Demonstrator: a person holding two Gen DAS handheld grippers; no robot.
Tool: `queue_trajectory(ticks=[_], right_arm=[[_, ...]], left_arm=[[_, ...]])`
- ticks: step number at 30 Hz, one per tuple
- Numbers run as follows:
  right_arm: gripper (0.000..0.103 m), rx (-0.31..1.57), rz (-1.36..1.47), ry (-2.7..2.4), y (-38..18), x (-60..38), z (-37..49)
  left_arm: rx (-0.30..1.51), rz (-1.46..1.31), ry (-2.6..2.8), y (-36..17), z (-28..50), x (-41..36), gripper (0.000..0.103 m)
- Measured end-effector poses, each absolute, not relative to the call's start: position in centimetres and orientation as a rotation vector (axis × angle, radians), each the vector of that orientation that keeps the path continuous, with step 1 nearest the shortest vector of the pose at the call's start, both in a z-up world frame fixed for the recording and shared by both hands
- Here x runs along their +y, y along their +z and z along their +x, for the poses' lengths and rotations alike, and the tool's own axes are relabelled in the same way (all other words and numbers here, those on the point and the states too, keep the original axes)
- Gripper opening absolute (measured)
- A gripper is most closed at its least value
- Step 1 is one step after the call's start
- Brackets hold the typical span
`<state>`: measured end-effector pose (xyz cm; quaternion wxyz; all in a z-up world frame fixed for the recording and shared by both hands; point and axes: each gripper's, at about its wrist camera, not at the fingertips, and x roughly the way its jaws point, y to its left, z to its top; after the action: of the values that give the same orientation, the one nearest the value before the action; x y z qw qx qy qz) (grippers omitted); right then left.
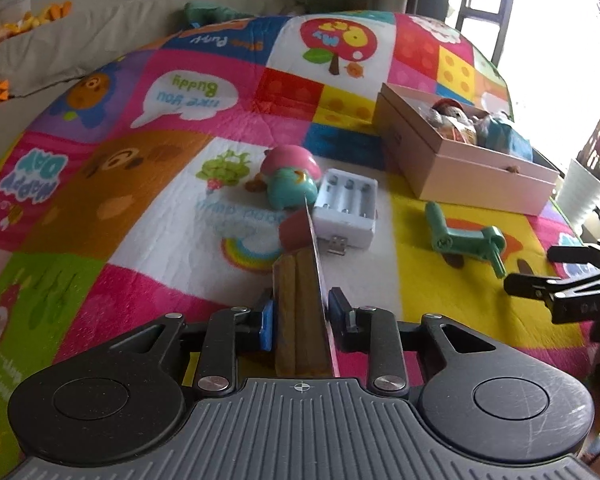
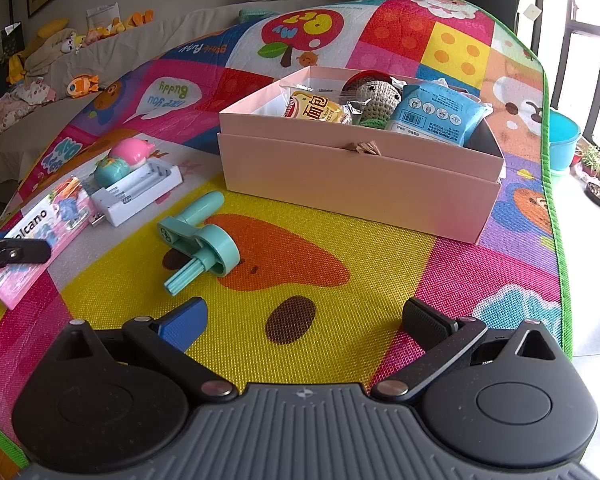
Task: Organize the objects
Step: 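Carry the Volcano pack to the box with the left tool while the right tool grasps the pig toy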
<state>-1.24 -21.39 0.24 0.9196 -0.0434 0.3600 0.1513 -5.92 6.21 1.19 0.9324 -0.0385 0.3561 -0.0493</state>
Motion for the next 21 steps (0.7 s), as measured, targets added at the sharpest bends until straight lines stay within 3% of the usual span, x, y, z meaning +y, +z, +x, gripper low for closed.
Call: queue_trajectory(ticks=[21], right_arm=[[0.103, 0.772, -0.108, 0.418, 2.4, -18.5, -0.9]], left_arm=[[0.648, -0.146, -0.140, 0.4, -6.9, 7.5, 0.031]])
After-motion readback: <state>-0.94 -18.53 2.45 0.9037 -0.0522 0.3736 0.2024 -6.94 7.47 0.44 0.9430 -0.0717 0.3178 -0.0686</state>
